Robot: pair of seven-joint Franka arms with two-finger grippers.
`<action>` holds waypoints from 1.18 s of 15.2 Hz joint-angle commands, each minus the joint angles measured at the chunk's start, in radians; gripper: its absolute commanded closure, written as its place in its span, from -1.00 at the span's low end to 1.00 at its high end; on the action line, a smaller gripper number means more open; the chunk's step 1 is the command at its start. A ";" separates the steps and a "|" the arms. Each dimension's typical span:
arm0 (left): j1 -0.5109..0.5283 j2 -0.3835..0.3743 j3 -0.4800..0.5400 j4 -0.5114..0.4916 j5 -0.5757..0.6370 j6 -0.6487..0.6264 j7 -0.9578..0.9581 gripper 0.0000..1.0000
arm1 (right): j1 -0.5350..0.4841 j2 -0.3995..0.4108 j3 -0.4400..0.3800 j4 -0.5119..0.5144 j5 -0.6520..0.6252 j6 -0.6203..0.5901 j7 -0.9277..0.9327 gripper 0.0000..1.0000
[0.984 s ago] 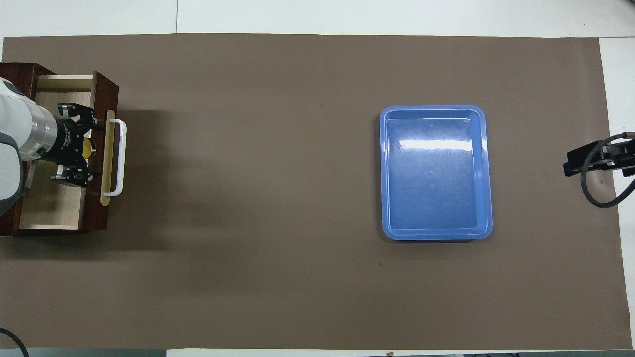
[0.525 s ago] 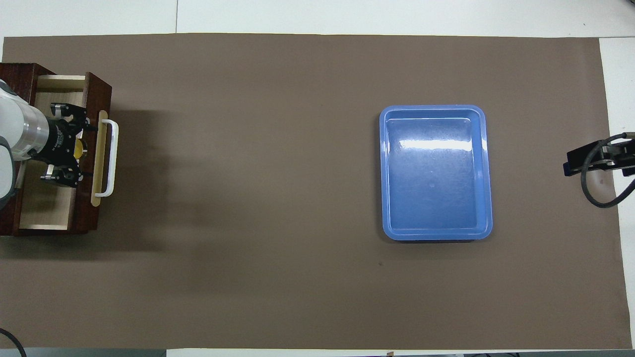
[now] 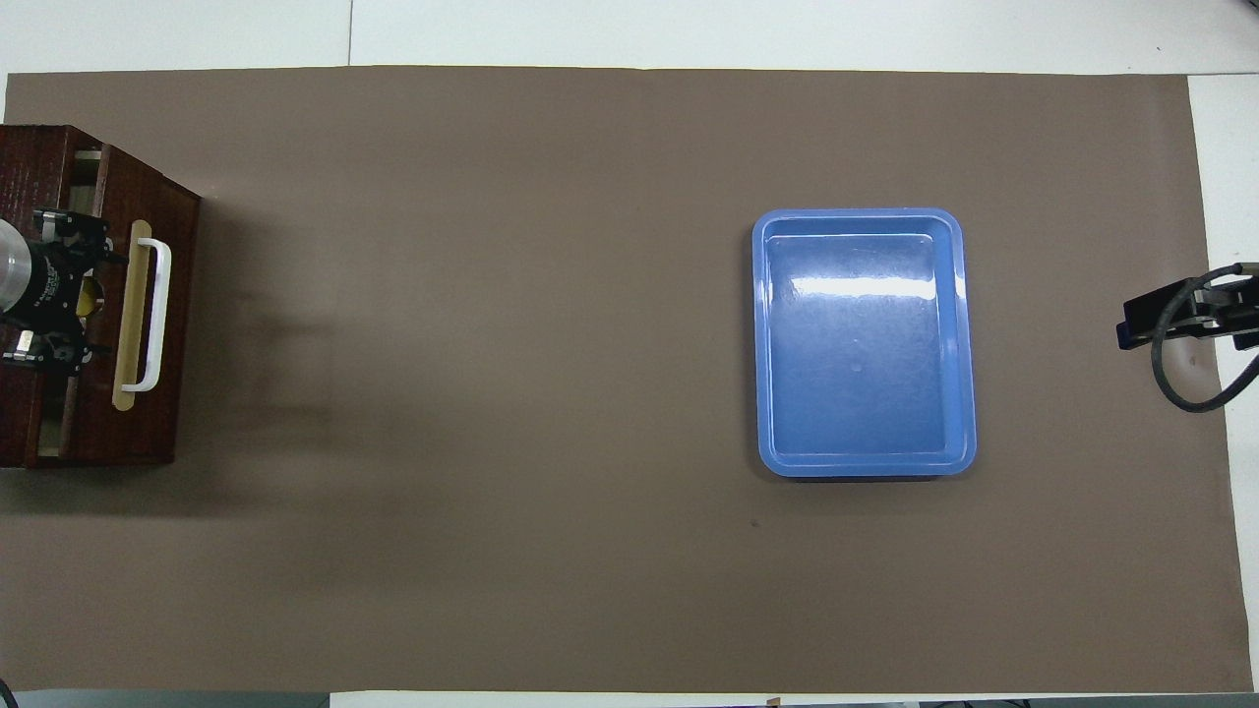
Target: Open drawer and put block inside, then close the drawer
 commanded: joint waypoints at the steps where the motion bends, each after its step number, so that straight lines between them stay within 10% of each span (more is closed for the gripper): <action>1: 0.053 -0.019 -0.003 -0.017 0.022 0.010 0.073 -1.00 | -0.011 -0.002 0.012 0.002 -0.005 -0.016 0.007 -1.00; 18: -0.099 -0.023 -0.019 0.167 -0.059 -0.194 0.121 -1.00 | -0.011 -0.002 0.012 0.002 -0.005 -0.016 0.007 -1.00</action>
